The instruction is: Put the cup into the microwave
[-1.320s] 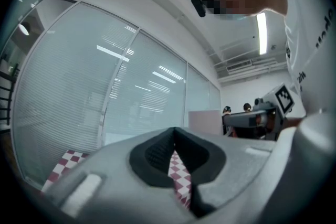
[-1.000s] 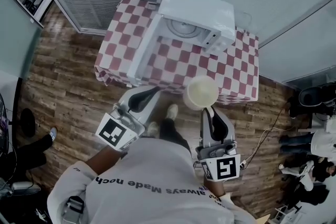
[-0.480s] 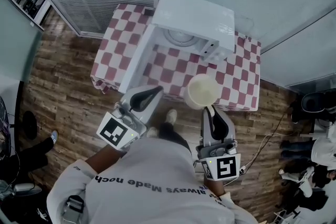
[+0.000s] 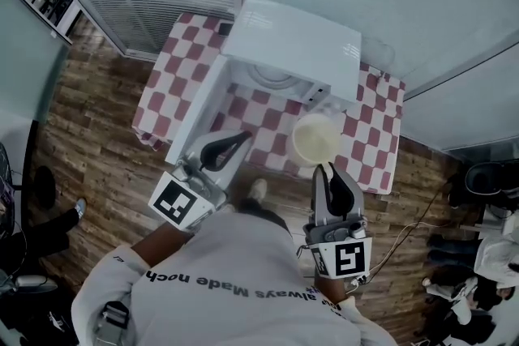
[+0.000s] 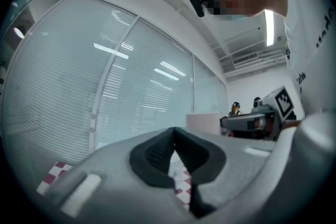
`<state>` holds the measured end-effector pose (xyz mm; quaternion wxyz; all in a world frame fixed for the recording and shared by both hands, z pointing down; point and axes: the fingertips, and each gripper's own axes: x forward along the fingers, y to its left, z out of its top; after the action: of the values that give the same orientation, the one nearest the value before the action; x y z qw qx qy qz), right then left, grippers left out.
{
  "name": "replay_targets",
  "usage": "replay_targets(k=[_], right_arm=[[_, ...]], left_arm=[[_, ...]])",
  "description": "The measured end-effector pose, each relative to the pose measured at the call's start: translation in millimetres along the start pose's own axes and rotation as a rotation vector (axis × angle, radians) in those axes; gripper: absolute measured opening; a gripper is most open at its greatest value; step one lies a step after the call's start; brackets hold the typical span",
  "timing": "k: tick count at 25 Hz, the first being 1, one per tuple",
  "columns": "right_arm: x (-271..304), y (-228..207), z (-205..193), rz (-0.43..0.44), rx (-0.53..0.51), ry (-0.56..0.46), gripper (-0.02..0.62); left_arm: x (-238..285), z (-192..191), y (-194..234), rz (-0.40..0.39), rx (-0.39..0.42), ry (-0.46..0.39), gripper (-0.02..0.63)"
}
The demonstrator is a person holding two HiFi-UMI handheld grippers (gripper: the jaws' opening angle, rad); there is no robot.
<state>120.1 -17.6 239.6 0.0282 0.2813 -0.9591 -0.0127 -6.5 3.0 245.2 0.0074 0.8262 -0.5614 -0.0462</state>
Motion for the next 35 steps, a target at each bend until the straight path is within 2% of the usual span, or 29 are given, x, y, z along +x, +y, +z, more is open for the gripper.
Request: replay_targets(k=[8, 14, 26, 35], right_arm=[[12.9, -48.5, -0.7, 0.028, -0.001, -0.016, 0.04], [22.1, -66.3, -11.5, 0.054, 0.007, 0.003, 0.04], [40.7, -55.0, -8.8, 0.059, 0.003, -0.001, 0.039], [70.4, -38.3, 6.1, 0.032, -0.006, -0.02, 0.038]], left_arm=[[46.1, -1.5, 3.3, 0.034, 0.01, -0.011, 0.003], [65.5, -11.9, 7.0, 0.057, -0.007, -0.008, 0.004], [54.4, -12.8, 30.9, 0.074, -0.013, -0.003, 0.003], [50.8, 1.5, 60.5, 0.021, -0.002, -0.016, 0.003]])
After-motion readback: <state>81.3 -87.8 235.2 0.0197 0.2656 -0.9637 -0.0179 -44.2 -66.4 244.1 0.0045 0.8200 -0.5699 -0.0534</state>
